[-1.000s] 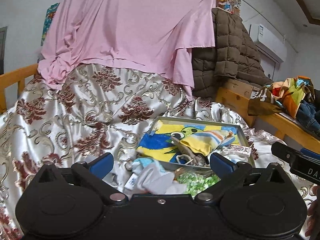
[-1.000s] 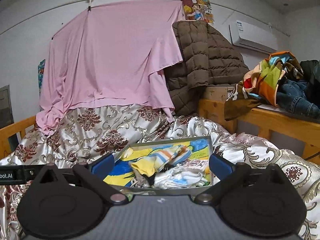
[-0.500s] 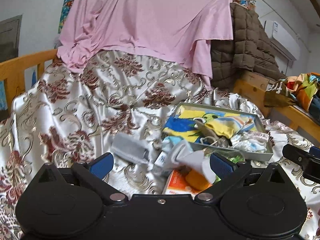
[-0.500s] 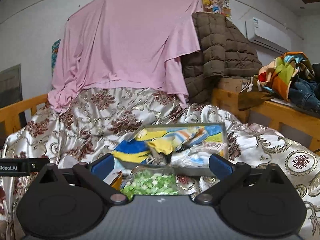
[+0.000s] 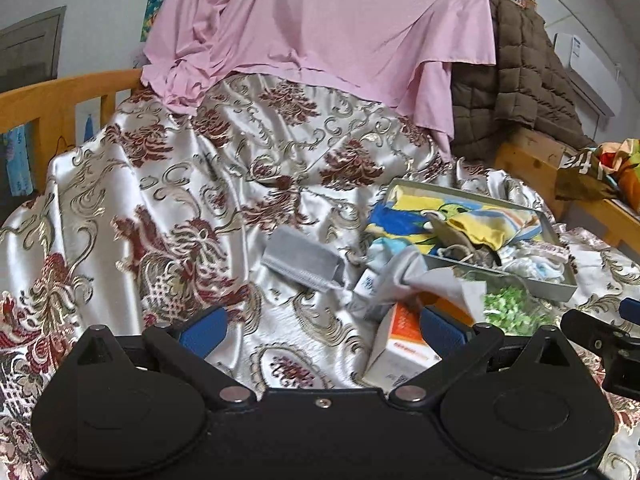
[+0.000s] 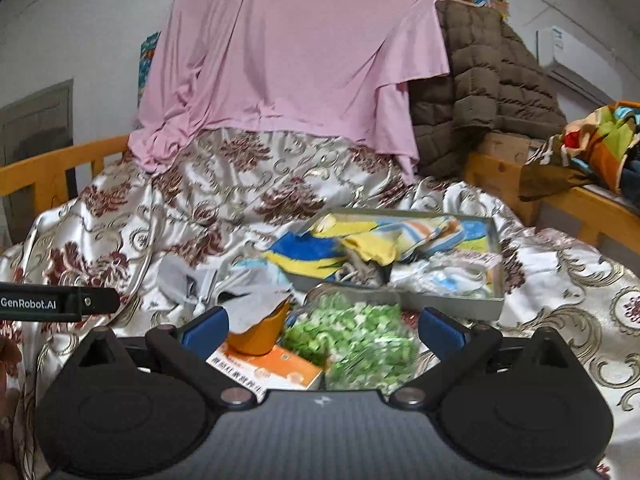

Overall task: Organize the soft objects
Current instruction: 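Move the left gripper to the grey cloth while the right approaches the orange cup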

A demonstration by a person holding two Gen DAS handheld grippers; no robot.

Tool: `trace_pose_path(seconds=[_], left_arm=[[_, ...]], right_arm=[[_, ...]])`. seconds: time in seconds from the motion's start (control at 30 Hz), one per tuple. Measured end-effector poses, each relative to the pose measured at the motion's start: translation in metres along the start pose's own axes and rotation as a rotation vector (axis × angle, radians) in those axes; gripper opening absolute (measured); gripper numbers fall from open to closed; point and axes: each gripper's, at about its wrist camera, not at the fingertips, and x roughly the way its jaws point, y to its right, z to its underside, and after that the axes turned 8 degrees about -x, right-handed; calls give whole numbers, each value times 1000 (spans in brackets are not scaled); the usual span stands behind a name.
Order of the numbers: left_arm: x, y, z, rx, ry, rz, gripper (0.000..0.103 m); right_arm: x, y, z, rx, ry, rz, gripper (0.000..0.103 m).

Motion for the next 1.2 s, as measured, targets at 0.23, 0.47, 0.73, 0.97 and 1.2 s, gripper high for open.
trace_pose_path(seconds=[0.23, 0.47, 0.73, 0.97, 1.2], left_arm=[[8, -11, 7, 2, -14, -32, 102], [14, -17, 12, 23, -21, -79, 102], [22, -20, 11, 40, -23, -110, 102], [32, -27, 11, 7, -45, -106, 102], [45, -23, 2, -6, -53, -69, 102]], right_arm=[[13, -10, 8, -14, -47, -33, 103], [21, -20, 14, -38, -78, -72, 103], [26, -31, 19, -67, -34, -100, 103], [34, -37, 22, -79, -32, -108, 103], [42, -44, 26, -107, -33, -111, 103]])
